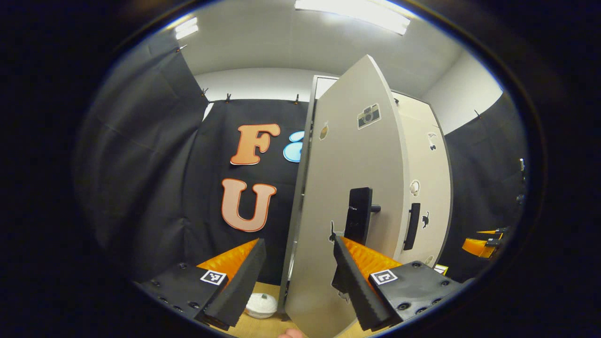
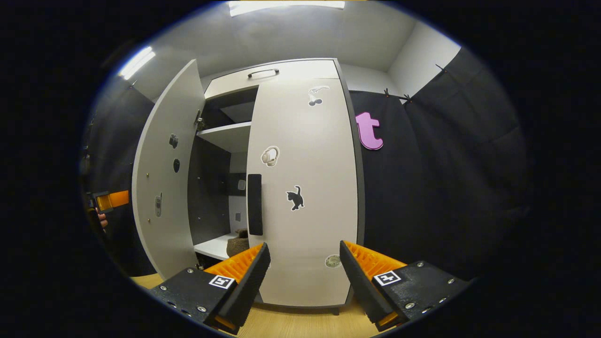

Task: Grab one shoe with the right hand and put it into the shoe cabinet, grab the other shoe with the left hand and put it into the shoe cabinet; then close the right door with the right hand and the left door with the left hand.

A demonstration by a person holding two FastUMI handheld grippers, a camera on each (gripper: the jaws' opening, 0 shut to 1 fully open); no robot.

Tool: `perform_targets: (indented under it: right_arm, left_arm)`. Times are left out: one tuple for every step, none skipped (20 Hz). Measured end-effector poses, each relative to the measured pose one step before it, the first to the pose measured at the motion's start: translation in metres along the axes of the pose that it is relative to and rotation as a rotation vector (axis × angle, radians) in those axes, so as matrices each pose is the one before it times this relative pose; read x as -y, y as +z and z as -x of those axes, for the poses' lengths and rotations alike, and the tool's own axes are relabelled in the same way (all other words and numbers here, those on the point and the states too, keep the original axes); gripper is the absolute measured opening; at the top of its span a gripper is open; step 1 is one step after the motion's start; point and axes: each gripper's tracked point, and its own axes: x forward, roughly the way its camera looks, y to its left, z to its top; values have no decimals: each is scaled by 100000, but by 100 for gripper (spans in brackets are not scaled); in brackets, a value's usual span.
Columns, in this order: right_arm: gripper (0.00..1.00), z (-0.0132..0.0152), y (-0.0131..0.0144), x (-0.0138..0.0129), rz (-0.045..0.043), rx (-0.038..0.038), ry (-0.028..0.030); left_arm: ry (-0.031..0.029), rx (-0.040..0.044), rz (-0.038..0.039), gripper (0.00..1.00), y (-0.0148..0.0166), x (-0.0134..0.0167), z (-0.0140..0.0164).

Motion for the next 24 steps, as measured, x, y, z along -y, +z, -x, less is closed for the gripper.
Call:
perform_targets:
  right_arm:
    - [92, 78, -79, -18, 541, -8, -203]
    - [92, 82, -88, 46, 340, -345, -263]
    - [92, -9, -38, 2, -97, -155, -165]
    - [92, 59, -19, -15, -241, -132, -153]
    - [92, 11, 25, 12, -212, 129, -150]
    - [92, 121, 14, 101, -13, 132, -367]
    - [92, 7, 0, 109, 122, 19, -299]
    - [92, 54, 38, 168, -3, 202, -500]
    - [92, 52, -29, 185, -118, -70, -499]
    - [92, 62, -77, 130, -108, -174, -355]
    - [92, 36, -41, 235, -96, -201, -530]
    - [92, 100, -37, 283, -237, -215, -555]
    - [92, 77, -20, 188, -223, -56, -404]
    - [92, 37, 70, 233, -41, -23, -502]
    - [92, 77, -23, 241, 62, -51, -336]
    - [92, 33, 74, 103, 103, -18, -198]
    - [92, 5, 138, 197, 186, 267, -347]
    - [92, 126, 77, 261, 152, 310, -509]
    - [92, 47, 48, 234, -2, 185, -487]
    - [92, 78, 21, 226, -195, -154, -321]
    - [92, -73, -147, 118, -301, -484, -182]
    - [92, -101, -34, 132, -351, -382, -129]
    - [92, -70, -28, 113, -257, -32, -123]
    - [92, 6, 127, 115, 16, 69, -261]
  left_arm:
    - [188, -262, 194, 95, -140, 487, -518]
    - [480, -863, -145, 92, -221, 339, -645]
    - [-874, -575, -807, 96, -172, 919, -784]
    - [-2217, -391, 74, 96, -173, 896, -938]
    - [-2383, -594, 524, 95, -397, 1184, -426]
    - [-572, -184, 59, 96, -250, 541, -252]
    - [528, 417, -900, 96, -58, 268, -90]
    - [91, 75, -829, 96, -71, 298, -182]
    - [-946, -998, 200, 94, -467, 689, -311]
    - [-1848, -843, 1407, 96, -324, 769, -282]
    - [-1813, -706, 1822, 94, -414, 917, -458]
    - [-1947, -727, 1687, 96, -219, 722, -254]
    - [-1583, -720, 1082, 96, -369, 809, -482]
    - [-1221, -774, 557, 96, -255, 539, -337]
    - [-976, -951, 269, 96, -308, 517, -477]
    - [-1056, -866, 145, 96, -419, 627, -631]
    - [-796, -327, -456, 96, -229, 373, -759]
    - [-228, -703, -1255, 96, -268, 132, -694]
    - [-222, 1063, -966, 96, 179, 185, -568]
    - [-300, -134, -906, 96, -66, 256, -630]
    - [-351, -874, -288, 96, -191, 159, -638]
    - [-196, -432, -98, 96, -56, 195, -637]
    - [-145, -483, -69, 96, -68, 27, -558]
    - [-87, -414, -117, 99, -162, 46, -601]
